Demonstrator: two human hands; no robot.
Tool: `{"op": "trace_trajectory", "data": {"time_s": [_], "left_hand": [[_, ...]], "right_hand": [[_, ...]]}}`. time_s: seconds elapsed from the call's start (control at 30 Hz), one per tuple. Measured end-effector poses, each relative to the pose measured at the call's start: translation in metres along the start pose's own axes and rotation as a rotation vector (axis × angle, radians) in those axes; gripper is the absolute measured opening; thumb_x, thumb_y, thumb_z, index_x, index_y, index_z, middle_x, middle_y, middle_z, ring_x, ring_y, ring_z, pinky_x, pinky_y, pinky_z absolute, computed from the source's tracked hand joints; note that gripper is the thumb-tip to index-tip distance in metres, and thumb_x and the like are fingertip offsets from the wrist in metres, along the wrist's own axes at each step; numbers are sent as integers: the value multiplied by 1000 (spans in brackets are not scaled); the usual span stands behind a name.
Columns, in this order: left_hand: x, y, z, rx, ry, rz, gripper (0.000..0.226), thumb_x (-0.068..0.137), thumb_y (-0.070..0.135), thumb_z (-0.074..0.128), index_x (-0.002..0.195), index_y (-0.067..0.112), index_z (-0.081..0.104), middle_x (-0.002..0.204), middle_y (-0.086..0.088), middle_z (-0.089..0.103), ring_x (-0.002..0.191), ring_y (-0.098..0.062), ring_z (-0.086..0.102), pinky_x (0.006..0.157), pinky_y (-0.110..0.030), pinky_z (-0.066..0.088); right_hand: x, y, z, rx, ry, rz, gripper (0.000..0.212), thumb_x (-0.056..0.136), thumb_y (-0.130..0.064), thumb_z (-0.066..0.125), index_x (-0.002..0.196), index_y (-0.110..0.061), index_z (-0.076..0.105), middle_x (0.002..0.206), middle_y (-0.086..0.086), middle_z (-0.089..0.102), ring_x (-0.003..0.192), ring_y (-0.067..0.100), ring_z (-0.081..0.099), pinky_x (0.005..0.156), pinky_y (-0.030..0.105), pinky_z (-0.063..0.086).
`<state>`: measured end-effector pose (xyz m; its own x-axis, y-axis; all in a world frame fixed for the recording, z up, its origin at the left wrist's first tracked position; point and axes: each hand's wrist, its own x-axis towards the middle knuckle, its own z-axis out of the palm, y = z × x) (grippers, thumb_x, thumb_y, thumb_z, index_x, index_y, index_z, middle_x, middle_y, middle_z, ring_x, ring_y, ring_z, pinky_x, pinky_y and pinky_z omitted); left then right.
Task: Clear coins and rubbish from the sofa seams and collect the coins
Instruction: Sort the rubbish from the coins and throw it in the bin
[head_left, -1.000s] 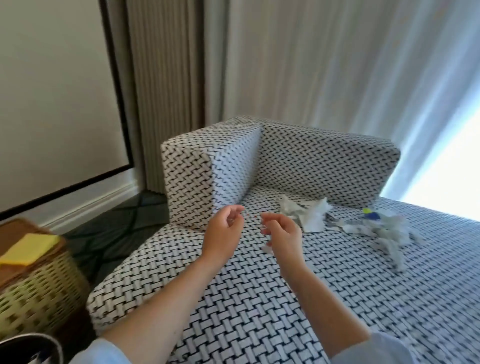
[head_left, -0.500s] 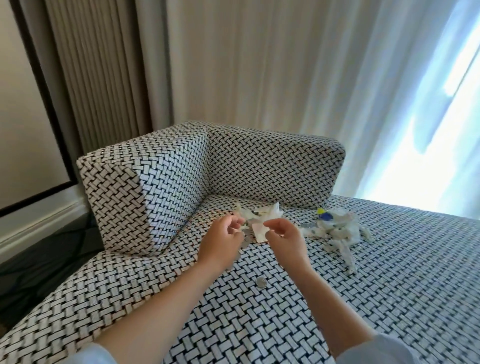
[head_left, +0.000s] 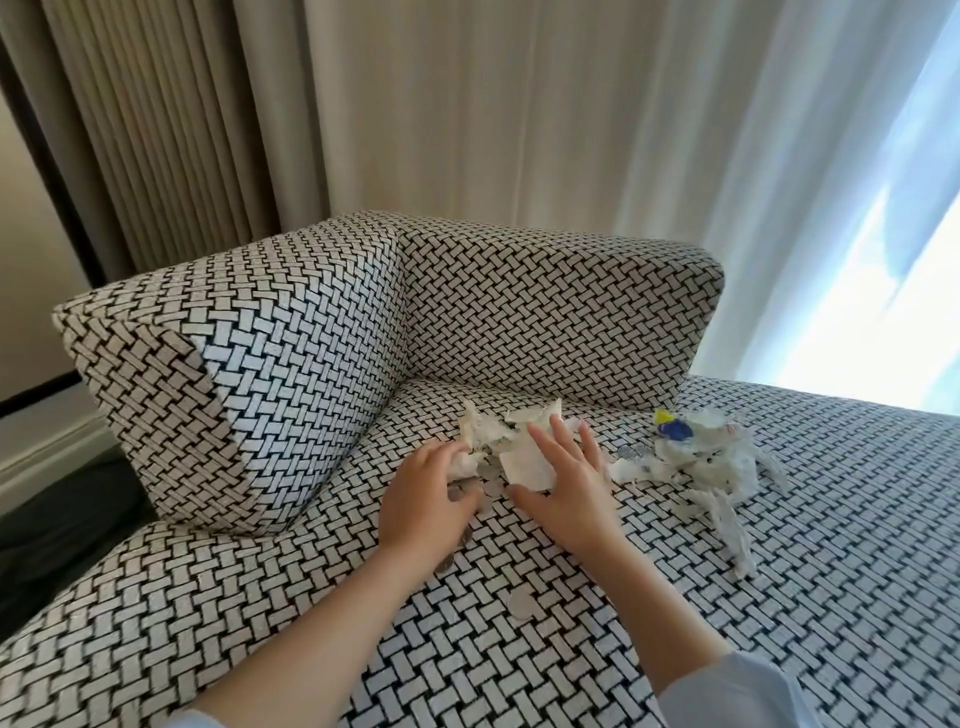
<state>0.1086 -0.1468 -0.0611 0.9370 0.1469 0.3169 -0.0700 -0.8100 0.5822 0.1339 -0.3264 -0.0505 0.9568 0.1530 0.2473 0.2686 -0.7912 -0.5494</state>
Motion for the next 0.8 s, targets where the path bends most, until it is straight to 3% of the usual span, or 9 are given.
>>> {"op": "trace_trajectory", "data": {"time_s": [0.07, 0.13, 0.23, 0.3, 0.4, 0.5, 0.57, 0.7, 0.8], "left_hand": [[4, -5, 5, 17, 0, -9, 50, 87, 45, 64, 133, 38, 48, 123, 18, 51, 102, 3, 42, 73, -11, 33], [7, -10, 10, 36, 25, -21, 39, 87, 44, 62, 125, 38, 55, 112, 19, 54, 97, 0, 46, 80, -19, 42], [9, -14, 15, 45, 48, -44, 27, 87, 45, 60, 113, 37, 60, 98, 22, 51, 93, -3, 47, 85, -27, 46], [10, -14, 17, 50, 74, -36, 23, 88, 45, 58, 109, 36, 60, 96, 23, 50, 93, -3, 47, 85, -28, 46], [9, -13, 17, 14, 102, -32, 23, 89, 46, 51, 106, 33, 59, 97, 23, 49, 91, -3, 51, 82, -29, 50], [3, -6, 12, -194, 133, -53, 21, 93, 46, 44, 102, 31, 55, 102, 20, 46, 83, -5, 60, 64, -33, 58], [0, 0, 6, -253, 190, -46, 18, 96, 43, 43, 102, 29, 52, 107, 15, 45, 81, -5, 60, 59, -31, 56], [-1, 12, -10, -249, 237, -81, 11, 98, 32, 50, 105, 24, 55, 108, 11, 51, 81, 5, 52, 58, -10, 38], [3, 21, -29, -311, 235, -81, 9, 98, 30, 51, 103, 24, 56, 104, 12, 56, 86, 7, 52, 60, -10, 37]], "right_hand": [[7, 3, 7, -22, -48, 33, 89, 76, -67, 62, 151, -43, 21, 162, -14, 9, 150, 15, -8, 119, 49, 7], [9, 7, 15, -42, -29, 42, 85, 76, -67, 61, 149, -40, 28, 159, -12, 21, 149, 19, 8, 120, 50, 16], [8, 11, 22, 26, 122, -5, 52, 84, -43, 67, 133, -28, 57, 135, -12, 52, 130, 15, 42, 109, 38, 37], [6, 12, 23, -5, 180, -49, 32, 89, -34, 66, 118, -23, 68, 118, -12, 62, 111, 9, 53, 98, 27, 44], [3, 7, 23, -13, 206, -117, 13, 94, -28, 60, 92, -18, 67, 95, -10, 63, 86, 8, 56, 77, 25, 53], [-1, 2, 21, 89, 364, -184, 26, 96, -20, 57, 74, -24, 44, 82, -12, 50, 71, 3, 47, 58, 17, 41], [-5, 0, 18, 160, 445, -207, 26, 97, -17, 55, 76, -25, 40, 87, -13, 49, 78, 1, 49, 60, 16, 45], [-10, -1, 12, 266, 454, -117, 8, 95, -10, 56, 88, -10, 58, 101, -8, 55, 85, 14, 57, 69, 29, 55], [-15, -19, 4, 360, 507, -77, 17, 96, -11, 56, 81, -18, 56, 85, -8, 57, 73, 11, 54, 61, 20, 46]]}}
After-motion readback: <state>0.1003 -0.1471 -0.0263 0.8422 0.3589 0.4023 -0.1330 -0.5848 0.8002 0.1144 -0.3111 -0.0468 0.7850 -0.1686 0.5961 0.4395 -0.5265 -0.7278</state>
